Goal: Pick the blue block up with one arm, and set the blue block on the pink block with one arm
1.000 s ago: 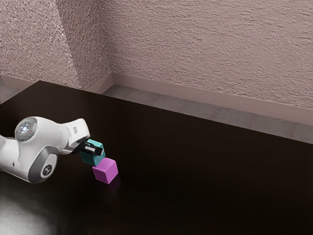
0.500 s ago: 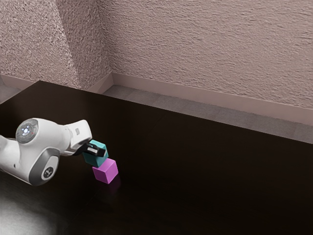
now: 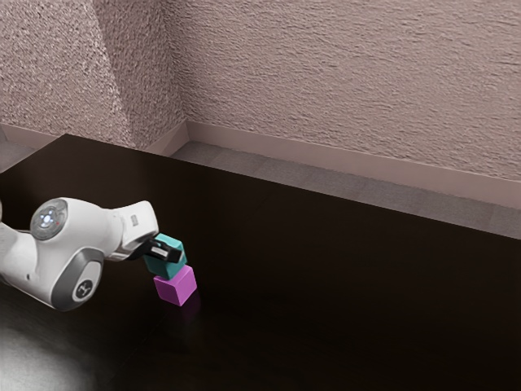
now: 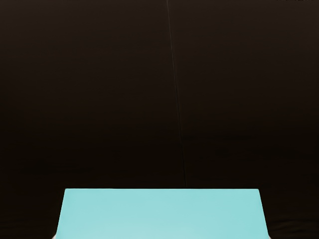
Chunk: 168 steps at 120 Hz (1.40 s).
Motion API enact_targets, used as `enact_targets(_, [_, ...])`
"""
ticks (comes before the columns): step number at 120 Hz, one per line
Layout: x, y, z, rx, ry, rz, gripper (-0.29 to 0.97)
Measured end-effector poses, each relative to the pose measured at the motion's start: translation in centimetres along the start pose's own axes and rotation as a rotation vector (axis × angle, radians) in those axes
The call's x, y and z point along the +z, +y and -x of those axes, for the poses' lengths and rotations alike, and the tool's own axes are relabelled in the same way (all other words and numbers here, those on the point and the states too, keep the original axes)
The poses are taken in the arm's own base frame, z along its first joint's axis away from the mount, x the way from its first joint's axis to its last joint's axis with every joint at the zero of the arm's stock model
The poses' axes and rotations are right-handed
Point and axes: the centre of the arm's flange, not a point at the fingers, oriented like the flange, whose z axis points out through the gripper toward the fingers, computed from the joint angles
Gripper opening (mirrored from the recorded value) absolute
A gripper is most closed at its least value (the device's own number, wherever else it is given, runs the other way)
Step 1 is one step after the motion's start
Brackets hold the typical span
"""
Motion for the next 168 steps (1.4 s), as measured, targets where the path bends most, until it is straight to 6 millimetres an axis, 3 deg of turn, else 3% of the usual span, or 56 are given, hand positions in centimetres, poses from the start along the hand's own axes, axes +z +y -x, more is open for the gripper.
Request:
enact_targets(35, [0.0,1.8,-0.2,0.01,0.003,0.022,0.39])
enact_targets(143, [0.0,0.7,0.0,-0.01,0.015,0.007,0.39])
enact_targets(168, [-0.2,0.7,-0.2,-0.007,0.023,0.007,0.56])
